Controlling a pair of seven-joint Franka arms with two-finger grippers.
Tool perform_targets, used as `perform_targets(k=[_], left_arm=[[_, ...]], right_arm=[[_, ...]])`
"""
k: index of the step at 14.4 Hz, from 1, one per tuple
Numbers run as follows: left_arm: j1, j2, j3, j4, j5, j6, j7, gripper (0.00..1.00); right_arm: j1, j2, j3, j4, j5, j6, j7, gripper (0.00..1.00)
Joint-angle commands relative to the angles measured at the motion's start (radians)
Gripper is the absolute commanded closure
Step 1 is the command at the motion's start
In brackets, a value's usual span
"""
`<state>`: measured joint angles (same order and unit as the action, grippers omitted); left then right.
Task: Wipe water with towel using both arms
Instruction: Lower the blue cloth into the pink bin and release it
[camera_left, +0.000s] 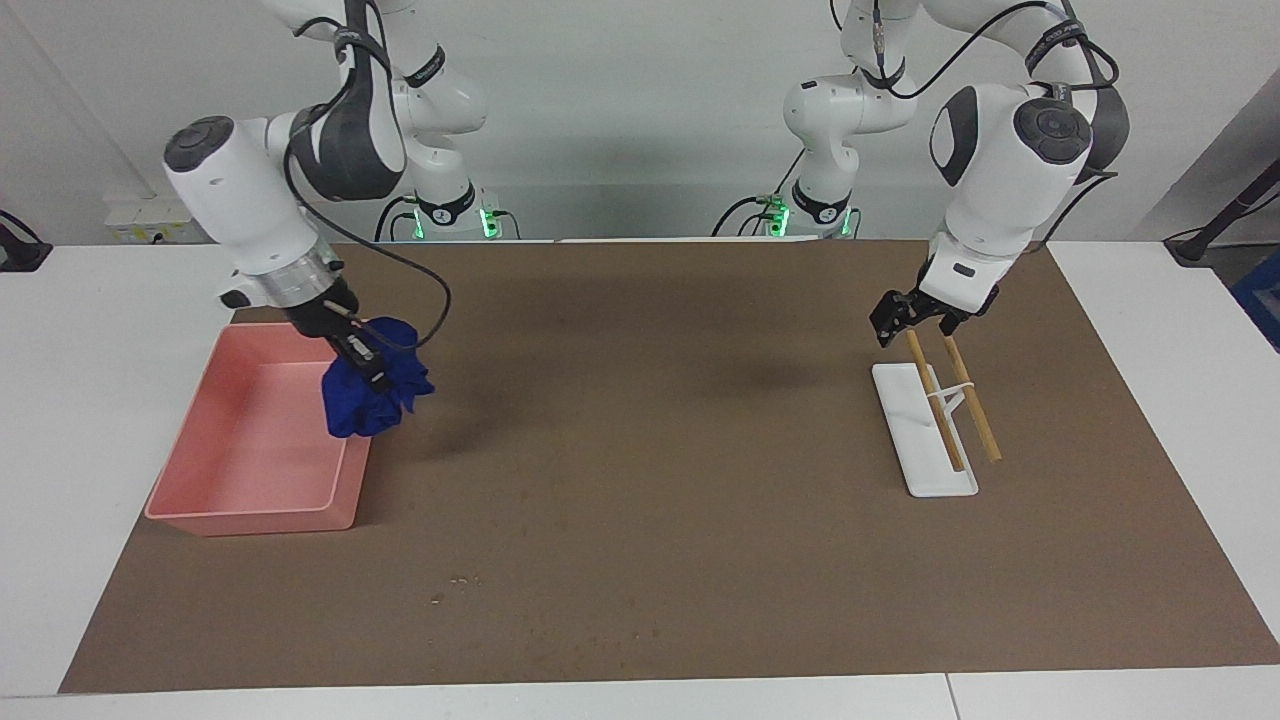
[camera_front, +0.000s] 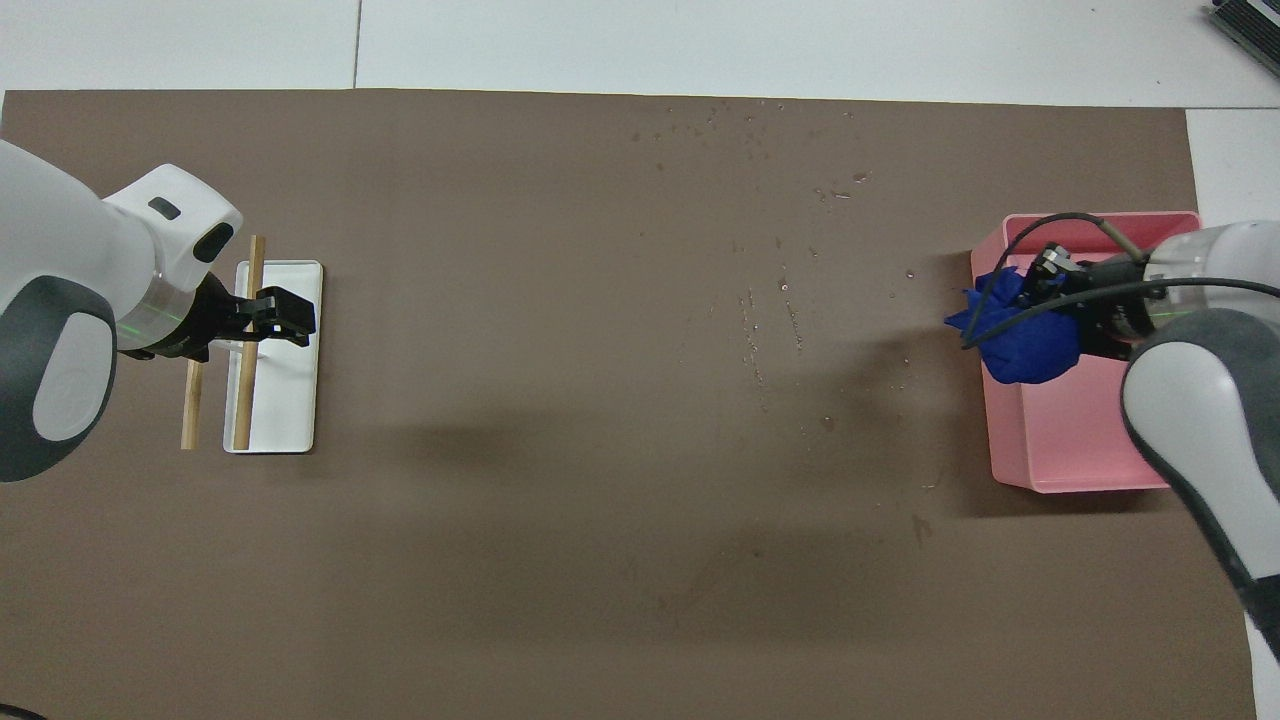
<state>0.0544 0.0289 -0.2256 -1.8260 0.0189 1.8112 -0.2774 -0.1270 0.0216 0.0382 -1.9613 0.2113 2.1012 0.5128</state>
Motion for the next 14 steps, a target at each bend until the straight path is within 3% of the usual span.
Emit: perform_targets(k=[1, 6, 9, 10, 11, 14], left_arm=[[-0.013, -0.018, 0.011, 0.002, 0.015, -0.016, -0.016, 0.0], [-0.012, -0.02, 0.011, 0.004, 0.015, -0.01, -0.017, 0.0], [-0.013, -0.02, 0.011, 0.004, 0.015, -0.009, -0.019, 0.0], [-0.013, -0.02, 0.011, 0.002, 0.015, -0.01, -0.019, 0.0], [-0.013, -0.021, 0.011, 0.001, 0.013, -0.01, -0.019, 0.0], [-0.012, -0.02, 0.011, 0.002, 0.015, -0.009, -0.019, 0.0]], right_arm=[[-0.126, 0.015, 0.012, -0.017, -0.007, -0.017, -0.237, 1.0], [-0.278, 0.069, 0.011, -0.14, -0.016, 0.035, -0.526, 1.0], [-0.293, 0.06, 0.012, -0.22, -0.021, 0.069, -0.583, 1.0], [-0.293, 0.06, 0.012, -0.218, -0.021, 0.071, -0.58, 0.48], [-0.293, 0.06, 0.012, -0.217, -0.021, 0.066, -0.583, 0.04], [-0.283, 0.06, 0.022, -0.173, -0.023, 0.062, -0.588, 0.0]])
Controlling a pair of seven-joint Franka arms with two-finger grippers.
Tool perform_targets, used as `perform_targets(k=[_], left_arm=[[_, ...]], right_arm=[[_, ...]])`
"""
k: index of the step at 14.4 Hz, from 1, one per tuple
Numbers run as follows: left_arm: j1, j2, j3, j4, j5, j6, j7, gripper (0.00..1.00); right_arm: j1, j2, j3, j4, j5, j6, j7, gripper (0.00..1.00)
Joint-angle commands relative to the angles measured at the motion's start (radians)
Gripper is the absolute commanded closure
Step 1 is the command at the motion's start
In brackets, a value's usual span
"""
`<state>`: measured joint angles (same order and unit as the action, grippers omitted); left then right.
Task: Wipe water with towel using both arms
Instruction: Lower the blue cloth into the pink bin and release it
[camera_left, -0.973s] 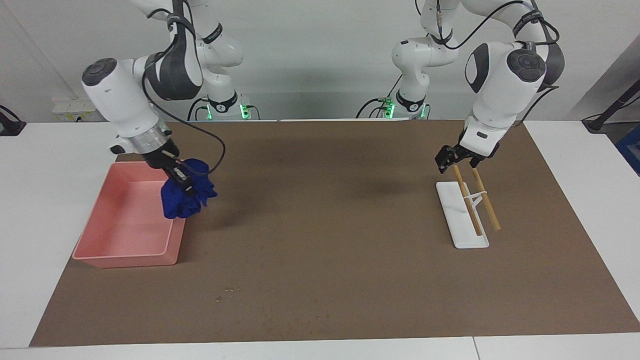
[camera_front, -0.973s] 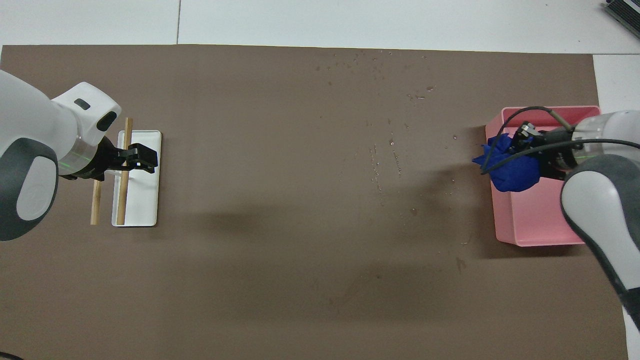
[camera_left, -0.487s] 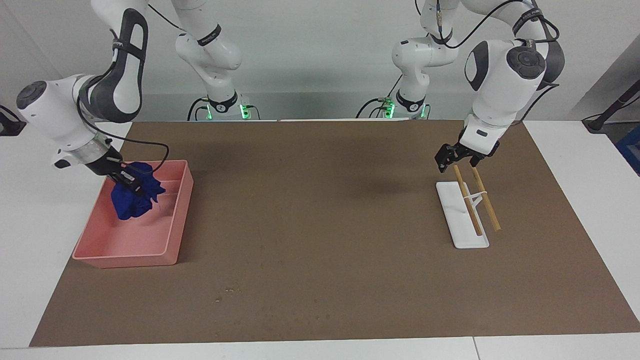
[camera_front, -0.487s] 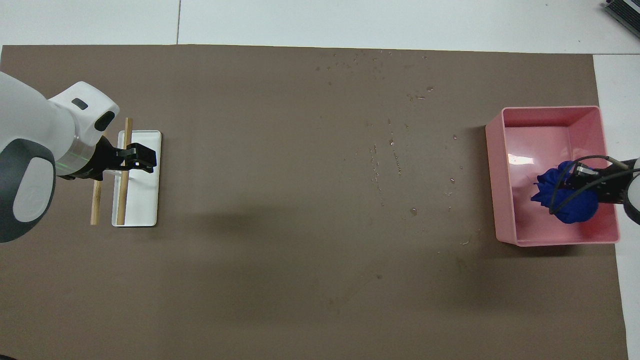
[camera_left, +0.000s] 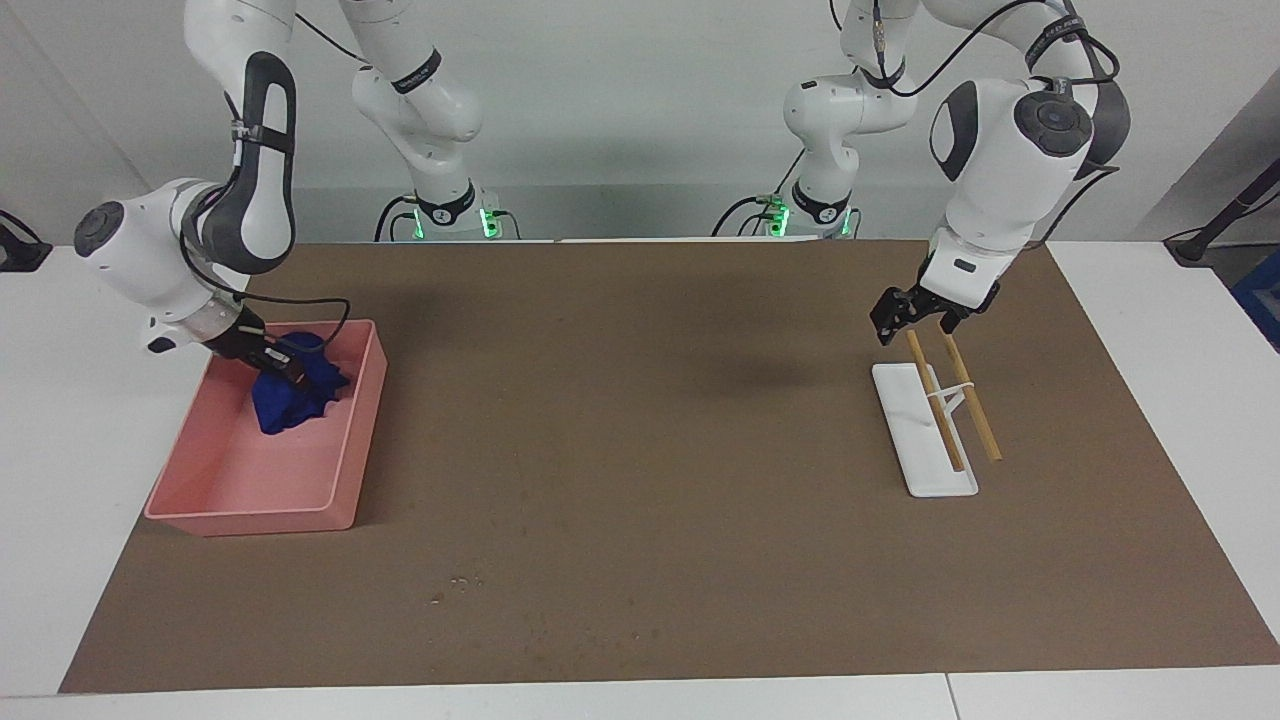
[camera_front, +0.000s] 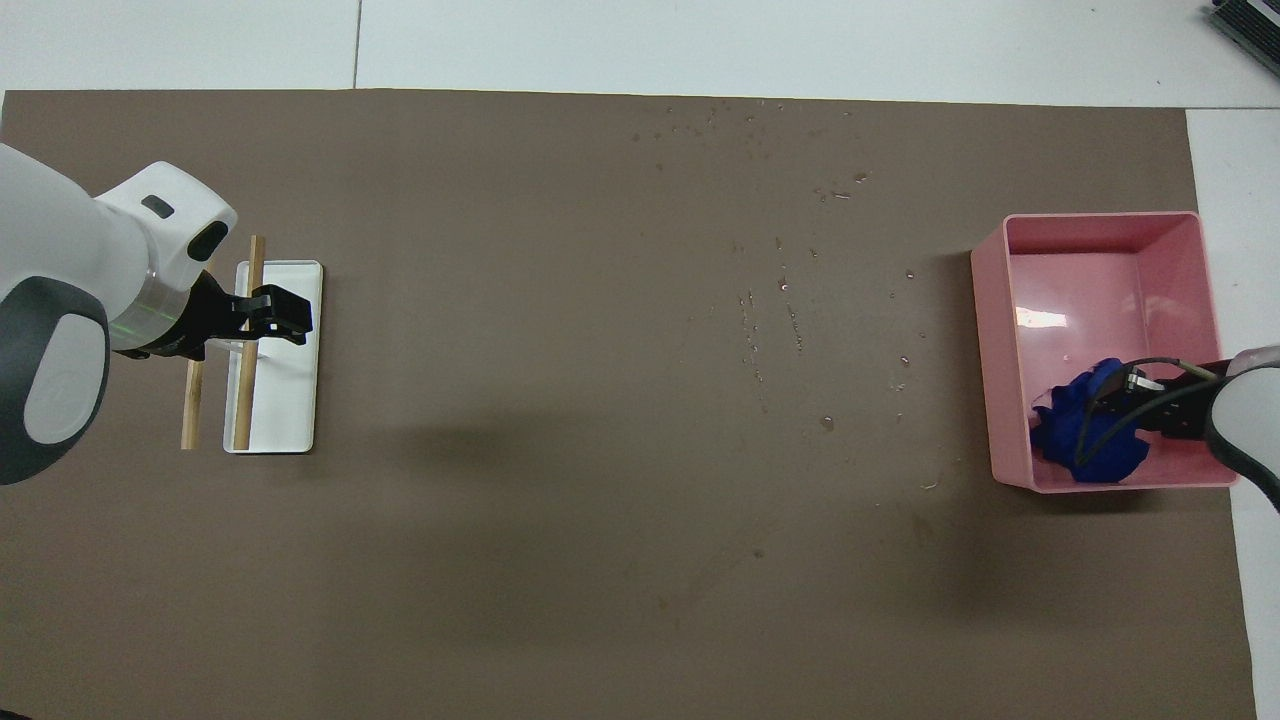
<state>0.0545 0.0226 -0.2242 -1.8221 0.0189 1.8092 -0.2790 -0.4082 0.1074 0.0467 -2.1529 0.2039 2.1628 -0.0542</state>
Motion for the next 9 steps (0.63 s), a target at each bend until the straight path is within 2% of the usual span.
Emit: perform_targets(k=[1, 4, 9], left_arm=[[-0.013, -0.015, 0.009, -0.002, 0.013, -0.005, -0.017, 0.0], [-0.013, -0.013, 0.009, 0.0, 0.015, -0.002, -0.017, 0.0], [-0.013, -0.015, 0.009, 0.001, 0.015, -0.002, -0.012, 0.0]], right_arm=[[0.008, -0.034, 0.018, 0.053, -0.024, -0.007, -0.022, 0.0], [0.11, -0.069, 0.018, 0.148, -0.18, -0.053, -0.019, 0.0], [0.258, -0.075, 0.019, 0.398, -0.218, -0.343, 0.083, 0.0]])
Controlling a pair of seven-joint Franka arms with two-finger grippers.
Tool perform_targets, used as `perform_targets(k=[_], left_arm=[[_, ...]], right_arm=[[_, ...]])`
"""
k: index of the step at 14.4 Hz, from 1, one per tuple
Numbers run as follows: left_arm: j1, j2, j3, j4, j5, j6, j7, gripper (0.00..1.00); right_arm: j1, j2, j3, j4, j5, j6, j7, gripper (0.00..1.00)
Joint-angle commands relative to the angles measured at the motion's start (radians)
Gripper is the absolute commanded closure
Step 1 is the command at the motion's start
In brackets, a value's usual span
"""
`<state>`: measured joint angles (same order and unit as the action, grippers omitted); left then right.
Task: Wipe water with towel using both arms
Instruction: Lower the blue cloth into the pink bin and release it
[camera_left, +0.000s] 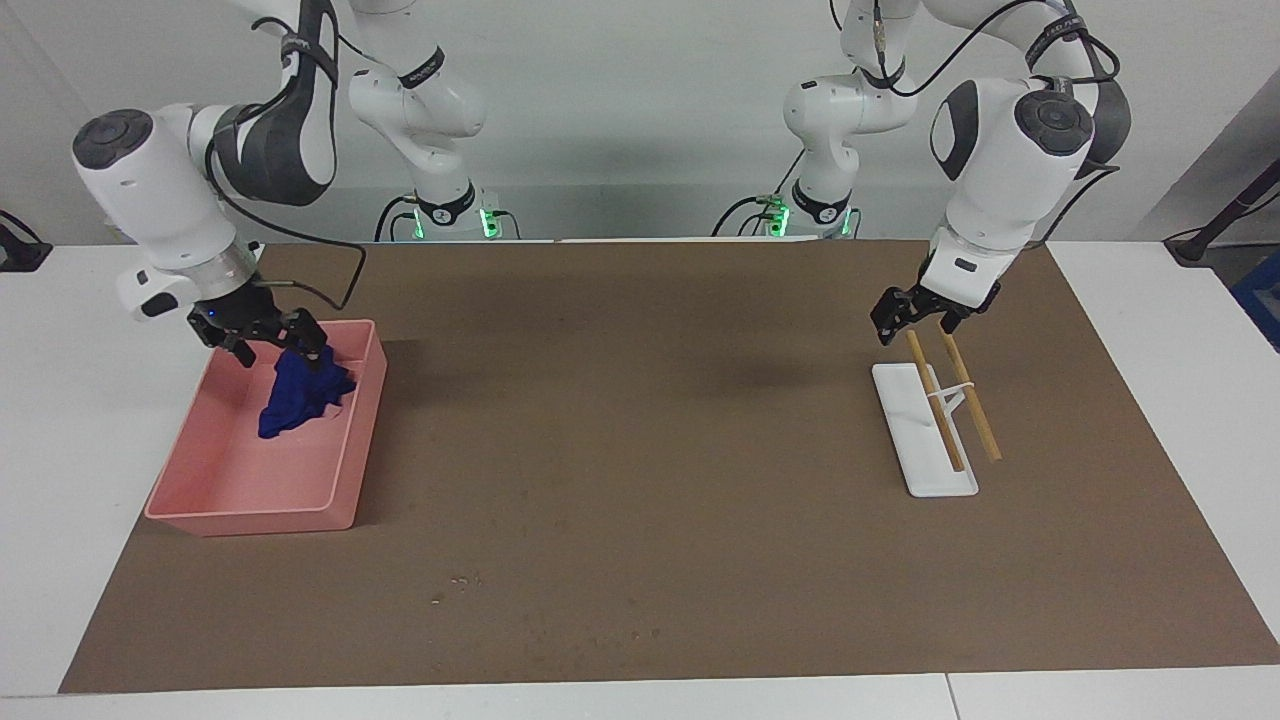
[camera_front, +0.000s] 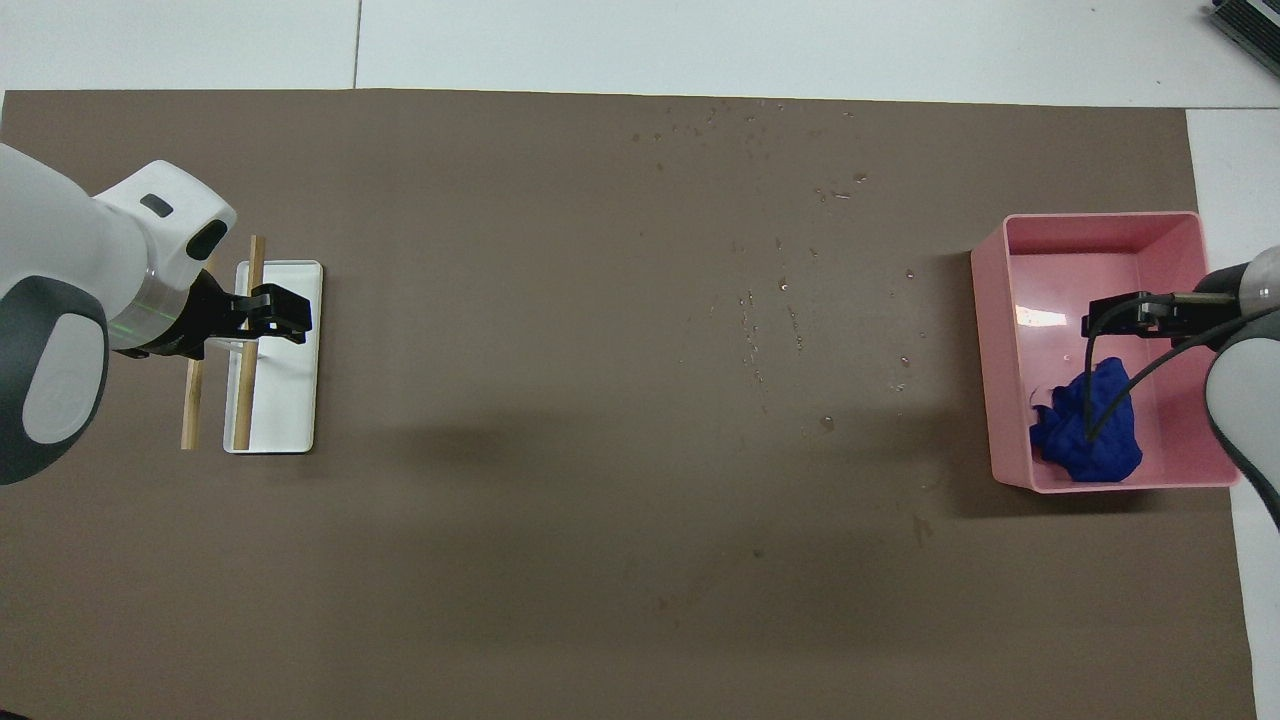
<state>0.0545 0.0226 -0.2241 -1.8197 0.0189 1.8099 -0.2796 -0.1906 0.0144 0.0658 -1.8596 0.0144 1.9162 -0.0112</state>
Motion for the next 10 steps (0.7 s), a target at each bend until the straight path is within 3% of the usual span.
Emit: perform_targets(k=[1, 3, 6, 10], left_arm=[[-0.015, -0.015, 0.009, -0.001, 0.015, -0.004, -0.006, 0.0], [-0.015, -0.016, 0.009, 0.02, 0.015, -0.021, -0.004, 0.0], [-0.007, -0.012, 0.011, 0.104, 0.015, -0.09, -0.001, 0.0], [-0.001, -0.032, 0.019, 0.163, 0.018, -0.183, 0.0, 0.0]], right_arm=[[0.072, 0.019, 0.0, 0.147, -0.054, -0.139, 0.063, 0.0], [0.127, 0.016, 0.0, 0.236, -0.068, -0.221, 0.149, 0.0], [0.131, 0.022, 0.0, 0.373, -0.051, -0.333, 0.174, 0.0], [0.125, 0.027, -0.001, 0.437, -0.044, -0.456, 0.171, 0.0]])
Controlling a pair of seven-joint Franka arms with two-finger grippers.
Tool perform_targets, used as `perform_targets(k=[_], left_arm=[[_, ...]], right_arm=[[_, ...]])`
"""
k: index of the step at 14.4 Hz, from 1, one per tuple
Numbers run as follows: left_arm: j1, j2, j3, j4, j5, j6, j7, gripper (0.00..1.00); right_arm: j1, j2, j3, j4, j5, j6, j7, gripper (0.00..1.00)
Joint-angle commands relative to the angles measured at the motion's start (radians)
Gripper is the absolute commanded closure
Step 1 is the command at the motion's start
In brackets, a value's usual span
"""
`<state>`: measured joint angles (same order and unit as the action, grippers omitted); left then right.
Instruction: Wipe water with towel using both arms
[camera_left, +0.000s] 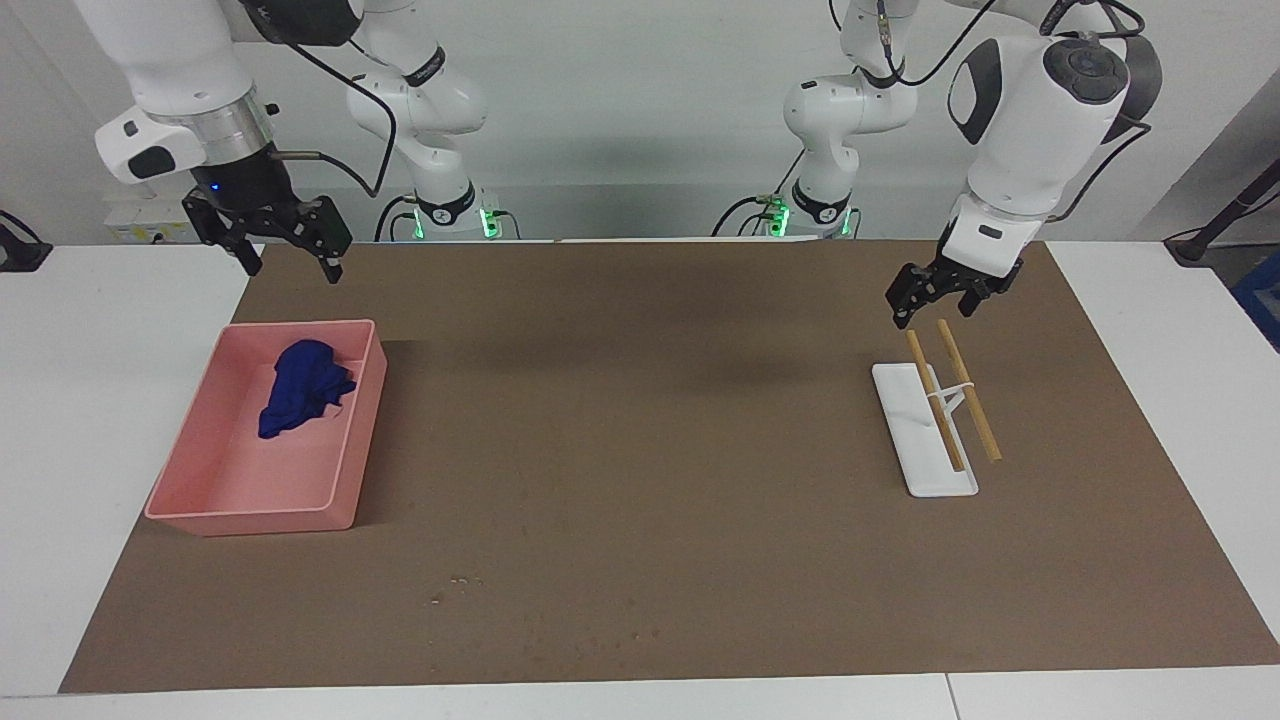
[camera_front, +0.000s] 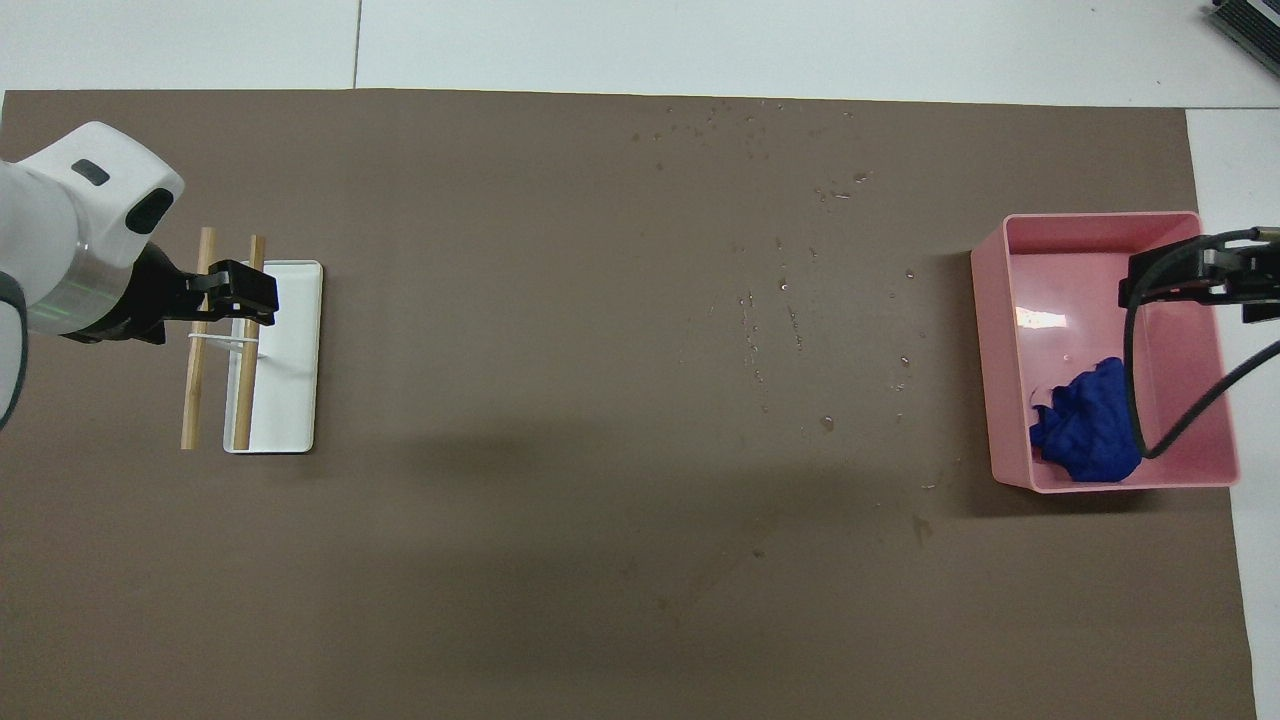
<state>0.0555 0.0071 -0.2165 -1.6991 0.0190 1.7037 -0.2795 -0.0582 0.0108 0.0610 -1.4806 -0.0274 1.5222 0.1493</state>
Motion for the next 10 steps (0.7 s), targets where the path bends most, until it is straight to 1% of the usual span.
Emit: perform_targets(k=[1, 4, 7, 10], left_arm=[[0.001, -0.018, 0.017, 0.068, 0.019, -0.114, 0.005, 0.0], [0.013, -0.021, 0.02, 0.133, 0.022, -0.197, 0.013, 0.0], [0.014, -0.027, 0.022, 0.121, 0.022, -0.17, 0.014, 0.0], [0.035, -0.032, 0.025, 0.11, 0.021, -0.185, 0.016, 0.0]], right_arm=[[-0.011, 0.025, 0.002, 0.051, 0.013, -0.065, 0.003, 0.0], [-0.012, 0.003, 0.0, 0.017, 0.015, -0.1, -0.017, 0.0], [-0.006, 0.0, 0.0, 0.006, 0.015, -0.102, -0.005, 0.0], [-0.002, -0.005, 0.002, -0.003, 0.015, -0.097, -0.002, 0.0]])
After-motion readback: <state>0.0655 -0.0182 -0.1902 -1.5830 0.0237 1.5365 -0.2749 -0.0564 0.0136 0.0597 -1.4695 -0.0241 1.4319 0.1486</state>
